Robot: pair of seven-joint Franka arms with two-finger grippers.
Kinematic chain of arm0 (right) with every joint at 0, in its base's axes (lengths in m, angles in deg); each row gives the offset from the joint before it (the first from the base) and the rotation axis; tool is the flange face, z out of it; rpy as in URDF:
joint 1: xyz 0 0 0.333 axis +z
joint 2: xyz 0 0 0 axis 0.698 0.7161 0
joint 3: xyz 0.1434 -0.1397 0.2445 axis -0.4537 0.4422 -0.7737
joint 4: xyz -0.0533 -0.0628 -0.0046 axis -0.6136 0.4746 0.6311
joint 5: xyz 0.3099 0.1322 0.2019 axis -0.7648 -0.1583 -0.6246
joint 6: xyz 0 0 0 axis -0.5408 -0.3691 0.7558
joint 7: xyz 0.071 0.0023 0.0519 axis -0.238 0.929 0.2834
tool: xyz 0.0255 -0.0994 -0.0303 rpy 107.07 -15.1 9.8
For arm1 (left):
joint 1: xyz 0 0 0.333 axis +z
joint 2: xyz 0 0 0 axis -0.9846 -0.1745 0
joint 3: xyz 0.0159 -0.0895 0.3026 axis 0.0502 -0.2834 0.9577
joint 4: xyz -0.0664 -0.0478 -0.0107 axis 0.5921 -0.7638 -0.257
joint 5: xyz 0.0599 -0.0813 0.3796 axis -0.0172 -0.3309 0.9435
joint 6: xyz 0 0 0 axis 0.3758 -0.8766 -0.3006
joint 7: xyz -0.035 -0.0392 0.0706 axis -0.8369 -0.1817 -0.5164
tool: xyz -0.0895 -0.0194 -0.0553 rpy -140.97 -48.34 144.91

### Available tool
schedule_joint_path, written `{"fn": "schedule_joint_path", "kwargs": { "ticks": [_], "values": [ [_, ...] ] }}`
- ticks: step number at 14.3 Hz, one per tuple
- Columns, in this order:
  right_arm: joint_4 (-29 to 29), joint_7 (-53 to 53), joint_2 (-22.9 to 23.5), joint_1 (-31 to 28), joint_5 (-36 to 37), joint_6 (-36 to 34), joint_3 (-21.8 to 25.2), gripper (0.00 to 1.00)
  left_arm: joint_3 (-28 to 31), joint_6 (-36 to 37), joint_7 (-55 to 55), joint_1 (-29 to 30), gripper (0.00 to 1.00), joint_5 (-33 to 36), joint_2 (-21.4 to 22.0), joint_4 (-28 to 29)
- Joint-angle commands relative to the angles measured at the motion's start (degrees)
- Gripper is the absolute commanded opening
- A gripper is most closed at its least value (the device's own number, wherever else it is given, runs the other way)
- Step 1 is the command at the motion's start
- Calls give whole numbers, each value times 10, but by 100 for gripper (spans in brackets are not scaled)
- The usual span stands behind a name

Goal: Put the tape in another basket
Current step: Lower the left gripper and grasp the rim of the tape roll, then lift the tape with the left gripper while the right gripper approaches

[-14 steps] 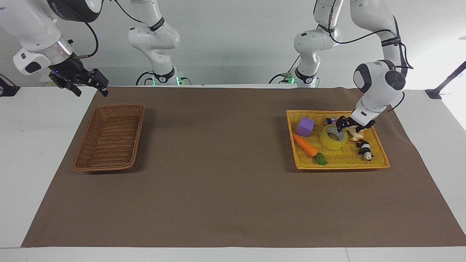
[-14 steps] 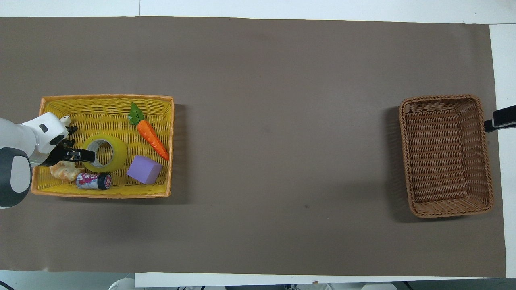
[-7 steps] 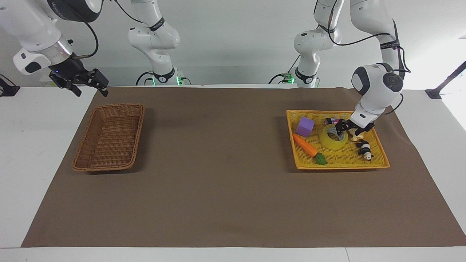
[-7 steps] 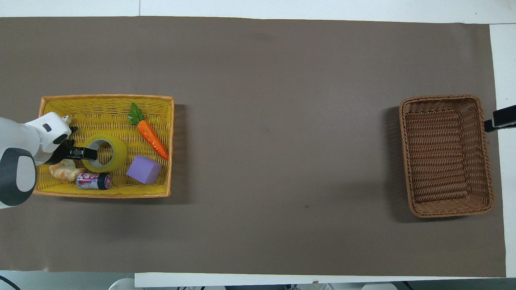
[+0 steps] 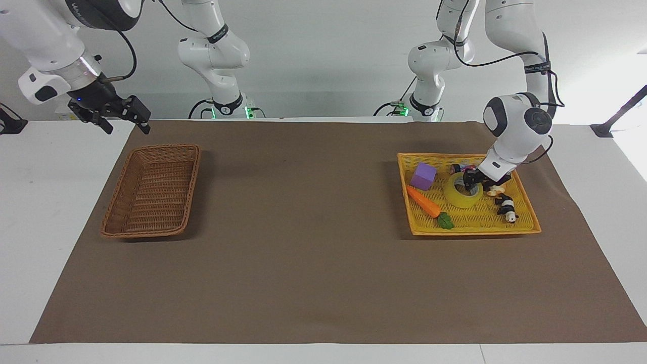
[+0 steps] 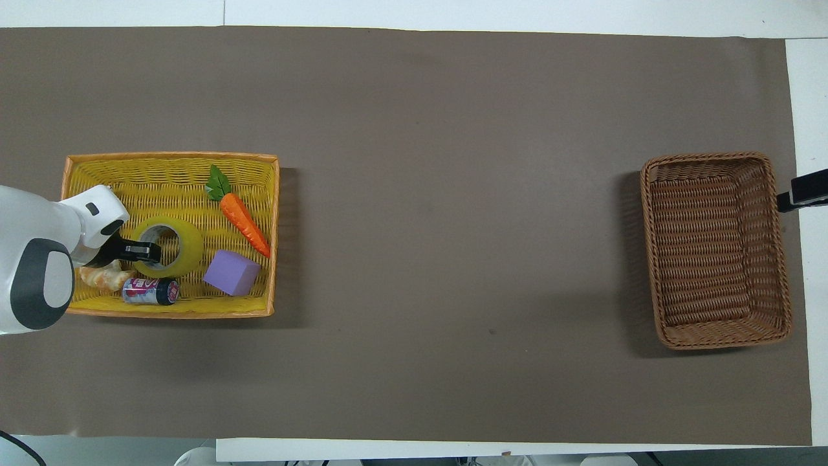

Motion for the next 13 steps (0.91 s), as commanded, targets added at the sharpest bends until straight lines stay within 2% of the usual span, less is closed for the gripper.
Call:
{"fn": "schedule_joint_path", "kwargs": {
  "ticks": [1, 2, 3, 5, 7, 11, 13],
  "values": [
    [-9, 5, -9, -2, -9, 1, -1, 99, 5, -16, -5, -6, 41, 1, 0, 15],
    [-9, 5, -9, -2, -9, 1, -1, 99, 5, -18, -7, -6, 41, 1, -1, 15],
    [-9, 5, -8, -2, -9, 1, -1, 99, 5, -17, -9, -7, 35, 1, -4, 14],
    [-9, 5, -9, -2, -9, 1, -1, 99, 5, -6, -7, -3, 0, 1, -6, 6],
    [-9, 5, -9, -2, -9, 1, -1, 99, 5, 28, -7, -3, 0, 1, -6, -30],
    [-9, 5, -9, -2, -9, 1, -1, 99, 4, 166, -11, -9, 0, -4, -17, -169],
    [-9, 4, -9, -2, -9, 1, -1, 99, 2, 207, -62, -39, 0, -19, -21, -214]
  ]
}}
